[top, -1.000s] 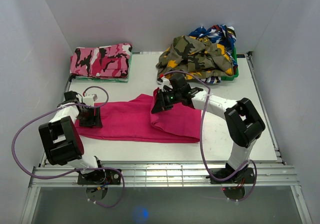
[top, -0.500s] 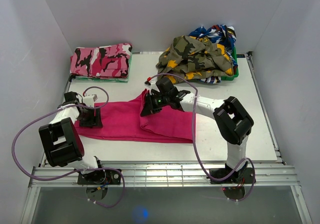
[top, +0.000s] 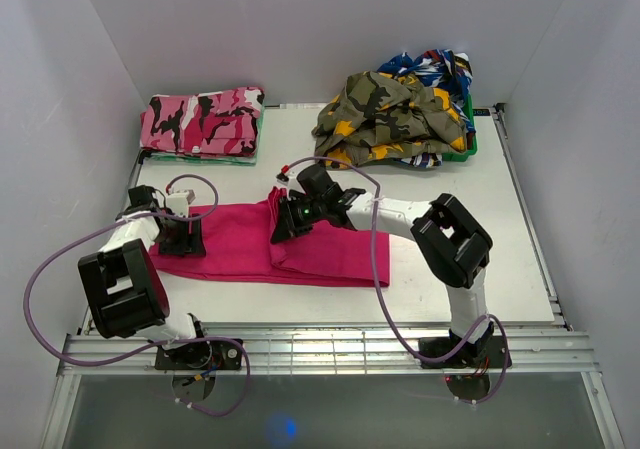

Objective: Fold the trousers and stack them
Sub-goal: Fold the trousers

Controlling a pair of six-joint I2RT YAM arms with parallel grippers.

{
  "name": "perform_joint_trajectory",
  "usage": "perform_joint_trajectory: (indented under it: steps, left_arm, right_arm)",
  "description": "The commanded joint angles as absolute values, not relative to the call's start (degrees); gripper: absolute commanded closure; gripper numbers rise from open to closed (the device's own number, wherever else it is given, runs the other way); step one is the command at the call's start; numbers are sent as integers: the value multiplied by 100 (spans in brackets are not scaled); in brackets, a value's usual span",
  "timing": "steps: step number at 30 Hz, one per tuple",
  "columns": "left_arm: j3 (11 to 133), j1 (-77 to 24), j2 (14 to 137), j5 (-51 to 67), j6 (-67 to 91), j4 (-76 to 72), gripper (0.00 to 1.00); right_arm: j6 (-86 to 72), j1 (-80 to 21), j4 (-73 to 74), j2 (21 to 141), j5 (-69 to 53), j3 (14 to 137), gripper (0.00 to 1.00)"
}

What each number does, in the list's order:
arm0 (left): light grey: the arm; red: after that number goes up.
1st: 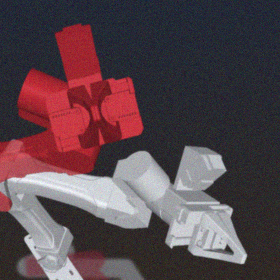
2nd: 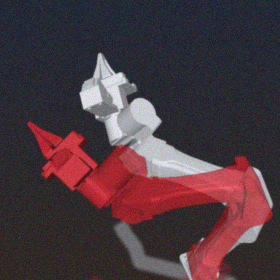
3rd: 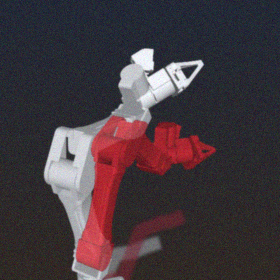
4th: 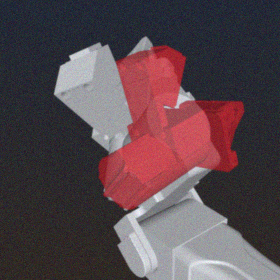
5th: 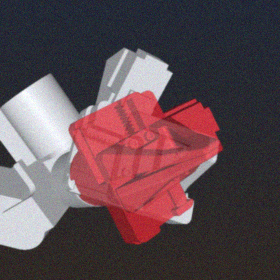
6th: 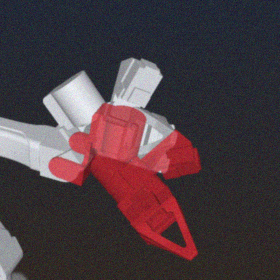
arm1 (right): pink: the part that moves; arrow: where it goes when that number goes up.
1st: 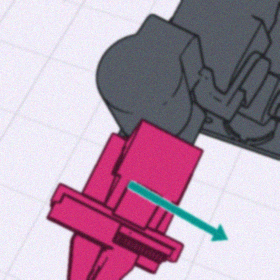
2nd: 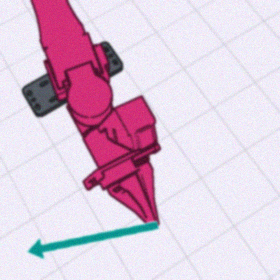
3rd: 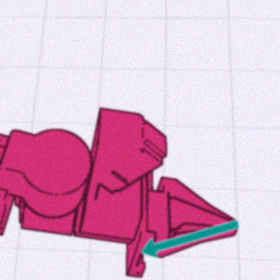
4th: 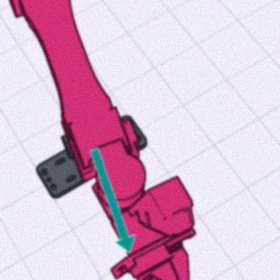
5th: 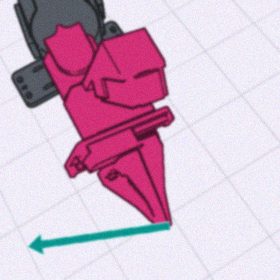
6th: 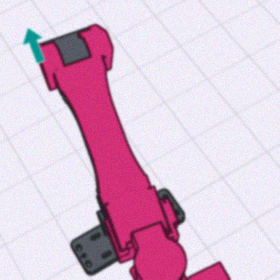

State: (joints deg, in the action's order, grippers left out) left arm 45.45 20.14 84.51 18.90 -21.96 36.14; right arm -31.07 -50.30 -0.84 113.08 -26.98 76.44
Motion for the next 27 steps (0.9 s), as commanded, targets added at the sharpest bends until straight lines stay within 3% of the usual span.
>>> perform_joint_trajectory:
  steps: [1,8,9,10,11,14,17,24,27]
  left_arm:
    - [4122,2004,8754,1740,-2250,3709,27]
    - [4113,2004,8719,1731,-2276,3718,26]
    - [4122,2004,8710,1740,-2285,3726,26]
    - [4157,2004,8701,1766,-2294,3753,25]
    - [4192,2004,8640,1871,-2311,3796,25]
    - [4524,2004,8438,2266,-2399,4147,24]
    - [5033,2004,7964,2794,-2584,4569,21]
    - [6037,1978,7365,4498,-2734,5194,18]
    - [6065,1855,7462,5596,-2375,5012,17]
  right_arm:
    - [-3331,-5168,-518,11364,-2751,7928,92]
    - [-3454,-5212,-510,11540,-2733,7893,92]
    - [-3463,-5212,-518,11592,-2777,7901,88]
    - [-3472,-5212,-519,11619,-2821,7901,77]
    - [-3498,-5212,-588,11637,-2934,7901,60]
    - [-3332,-5186,-528,11523,-3040,8015,34]
    - [-2788,-5046,-326,11084,-3120,8060,17]
    - [-1276,-4132,948,9592,-3936,7184,2]
    - [-967,-3491,1151,9073,-4402,6366,9]
